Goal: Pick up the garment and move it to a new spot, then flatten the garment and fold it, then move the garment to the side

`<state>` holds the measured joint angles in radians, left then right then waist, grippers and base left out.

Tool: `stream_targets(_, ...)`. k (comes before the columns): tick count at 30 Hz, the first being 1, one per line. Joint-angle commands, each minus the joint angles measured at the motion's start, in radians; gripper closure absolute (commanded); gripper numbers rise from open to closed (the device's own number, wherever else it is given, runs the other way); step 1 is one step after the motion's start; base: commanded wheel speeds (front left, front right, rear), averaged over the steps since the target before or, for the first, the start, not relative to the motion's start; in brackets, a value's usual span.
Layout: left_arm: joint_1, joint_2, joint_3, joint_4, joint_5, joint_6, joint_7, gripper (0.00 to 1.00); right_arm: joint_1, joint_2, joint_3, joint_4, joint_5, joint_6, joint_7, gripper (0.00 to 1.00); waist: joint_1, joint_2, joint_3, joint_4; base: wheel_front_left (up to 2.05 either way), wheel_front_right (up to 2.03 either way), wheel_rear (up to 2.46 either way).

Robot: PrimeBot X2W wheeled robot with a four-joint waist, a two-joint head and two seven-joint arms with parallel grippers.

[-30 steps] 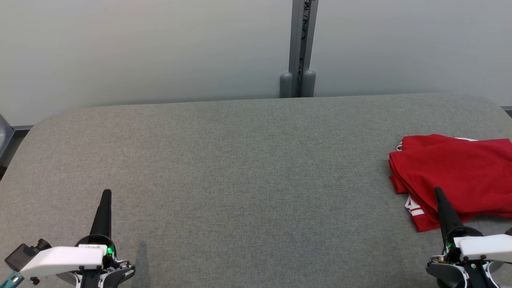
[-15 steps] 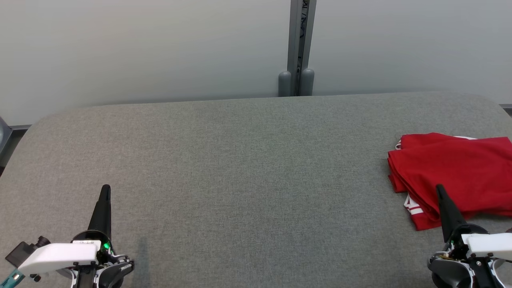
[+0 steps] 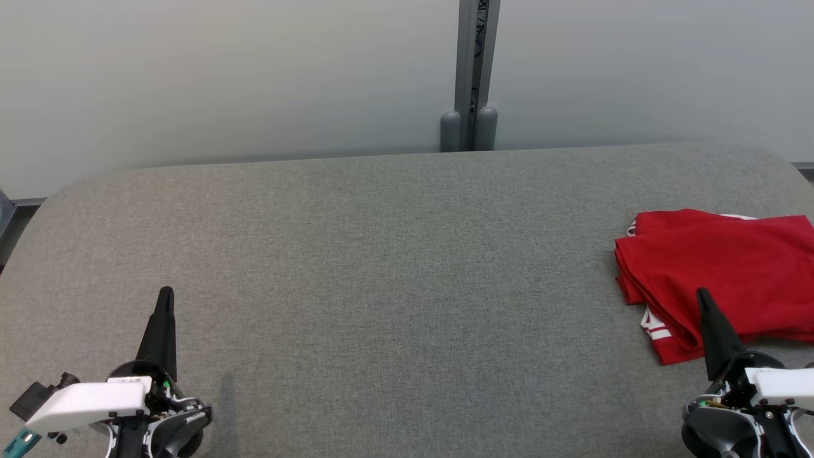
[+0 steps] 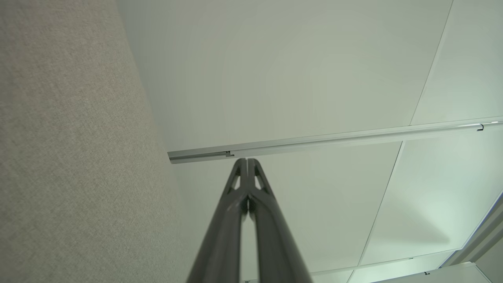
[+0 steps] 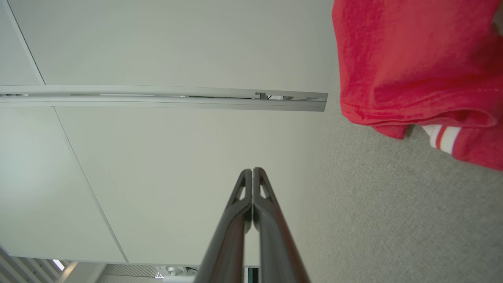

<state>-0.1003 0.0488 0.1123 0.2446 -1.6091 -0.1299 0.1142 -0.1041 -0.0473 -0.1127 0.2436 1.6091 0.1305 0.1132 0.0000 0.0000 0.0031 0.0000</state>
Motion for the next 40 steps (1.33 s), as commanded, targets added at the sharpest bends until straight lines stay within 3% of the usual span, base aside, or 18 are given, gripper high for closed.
stream_targets(1,-0.016,0.002,0.005,0.001,-0.004,-0.001,0.004,1.0,-0.008,-0.009,-0.002,0.002,0.006,0.0,0.002,1.0,0.0,0.0,0.0,0.0,0.0,0.0,0.0)
stream_targets(40,-0.015,0.002,0.004,0.001,-0.004,-0.001,0.003,1.0,-0.009,-0.007,-0.003,0.002,0.004,0.0,0.004,1.0,0.0,0.0,0.0,0.0,0.0,0.0,0.0)
